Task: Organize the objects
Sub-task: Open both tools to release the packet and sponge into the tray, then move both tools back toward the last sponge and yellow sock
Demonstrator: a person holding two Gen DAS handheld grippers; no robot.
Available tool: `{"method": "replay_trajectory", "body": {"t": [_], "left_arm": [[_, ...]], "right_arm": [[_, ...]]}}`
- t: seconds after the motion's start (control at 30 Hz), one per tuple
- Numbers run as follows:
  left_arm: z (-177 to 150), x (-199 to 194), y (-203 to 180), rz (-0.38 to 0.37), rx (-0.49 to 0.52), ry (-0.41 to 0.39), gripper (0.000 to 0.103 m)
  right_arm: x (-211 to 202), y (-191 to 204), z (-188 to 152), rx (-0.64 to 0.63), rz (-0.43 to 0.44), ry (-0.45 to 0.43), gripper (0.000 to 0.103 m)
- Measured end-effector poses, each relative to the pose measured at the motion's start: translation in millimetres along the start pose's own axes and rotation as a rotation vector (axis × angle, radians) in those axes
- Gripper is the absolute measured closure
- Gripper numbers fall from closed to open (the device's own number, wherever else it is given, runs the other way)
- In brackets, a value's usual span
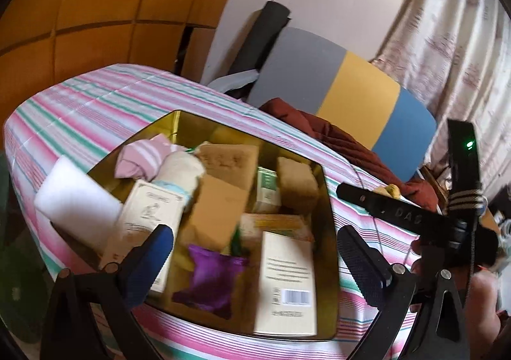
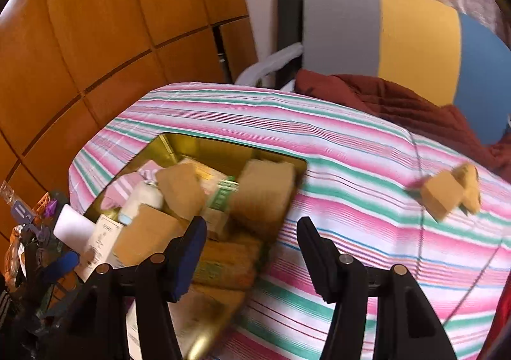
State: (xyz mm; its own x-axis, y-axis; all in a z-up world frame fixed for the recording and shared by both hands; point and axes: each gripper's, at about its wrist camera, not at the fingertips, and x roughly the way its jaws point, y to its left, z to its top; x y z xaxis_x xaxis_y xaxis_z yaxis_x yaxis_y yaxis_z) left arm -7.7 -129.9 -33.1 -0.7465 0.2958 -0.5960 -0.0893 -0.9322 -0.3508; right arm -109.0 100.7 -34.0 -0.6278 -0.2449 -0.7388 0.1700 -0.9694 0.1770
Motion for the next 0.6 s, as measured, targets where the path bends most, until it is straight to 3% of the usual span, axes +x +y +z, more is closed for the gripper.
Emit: {"method": "replay_trajectory", "body": {"t": [0.23, 0.6], "left_arm": [[-6.8, 2.6, -39.2, -0.033, 0.133, 0.024, 0.0], [-28.1, 24.8, -102.5, -0.089, 0.285, 0.125, 0.0]], "right_arm": [[-8.1, -49.4, -27.7, 0.093, -0.056, 0.009, 0.043], [-23.6, -177.1, -55.9, 0.302, -0.284, -0.011, 0.043]]}}
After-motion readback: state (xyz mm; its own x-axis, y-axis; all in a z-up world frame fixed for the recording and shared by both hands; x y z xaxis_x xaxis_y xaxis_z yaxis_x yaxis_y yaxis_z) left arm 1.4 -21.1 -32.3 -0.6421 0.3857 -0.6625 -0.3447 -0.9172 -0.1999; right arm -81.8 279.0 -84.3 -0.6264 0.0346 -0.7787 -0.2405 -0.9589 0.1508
